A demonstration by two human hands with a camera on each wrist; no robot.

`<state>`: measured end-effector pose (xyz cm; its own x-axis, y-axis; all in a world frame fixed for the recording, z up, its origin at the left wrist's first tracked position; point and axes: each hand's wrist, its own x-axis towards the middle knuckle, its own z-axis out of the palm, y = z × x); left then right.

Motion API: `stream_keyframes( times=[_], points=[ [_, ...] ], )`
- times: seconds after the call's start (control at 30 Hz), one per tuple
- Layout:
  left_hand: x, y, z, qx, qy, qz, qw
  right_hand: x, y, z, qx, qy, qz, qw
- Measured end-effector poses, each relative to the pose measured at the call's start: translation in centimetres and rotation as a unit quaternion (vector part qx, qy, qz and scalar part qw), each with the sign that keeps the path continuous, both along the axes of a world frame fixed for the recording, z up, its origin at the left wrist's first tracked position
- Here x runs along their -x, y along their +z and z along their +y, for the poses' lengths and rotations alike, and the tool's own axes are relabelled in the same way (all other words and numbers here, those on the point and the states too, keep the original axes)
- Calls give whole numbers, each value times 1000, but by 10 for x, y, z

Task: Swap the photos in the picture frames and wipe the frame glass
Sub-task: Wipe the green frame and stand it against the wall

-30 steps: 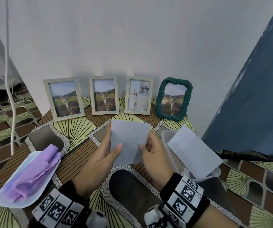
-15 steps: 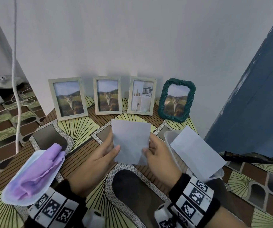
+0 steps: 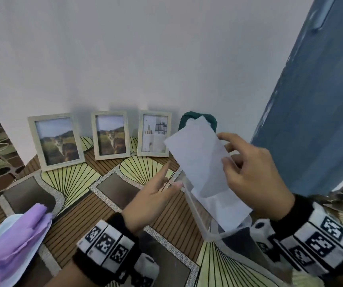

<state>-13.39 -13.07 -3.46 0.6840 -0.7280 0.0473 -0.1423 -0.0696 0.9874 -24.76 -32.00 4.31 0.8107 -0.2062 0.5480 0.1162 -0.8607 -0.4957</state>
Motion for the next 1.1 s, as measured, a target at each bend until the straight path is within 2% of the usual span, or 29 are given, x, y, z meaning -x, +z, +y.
stream_keyframes(
  times=[0.1, 0.23, 0.53, 0.67, 0.8, 1.1],
  points=[
    [3, -10, -26, -11, -6, 68, 998, 11, 2, -26, 67, -60, 43, 995],
    [4, -26, -49, -4, -44, 88, 995, 22, -9, -41, 100, -104, 95, 985],
    [10, -37, -53, 11, -81, 92, 992, 20, -40, -40, 138, -95, 191, 967],
    [9, -39, -51, 2, -75, 95, 993, 14, -49, -40, 210, -104, 220, 947],
    [12, -42, -48, -6, -74, 85, 994, 11, -59, -37, 286, -135, 216, 924],
    [14, -43, -43, -27, -46, 97, 994, -6, -72, -29, 291, -112, 257, 914]
  ],
)
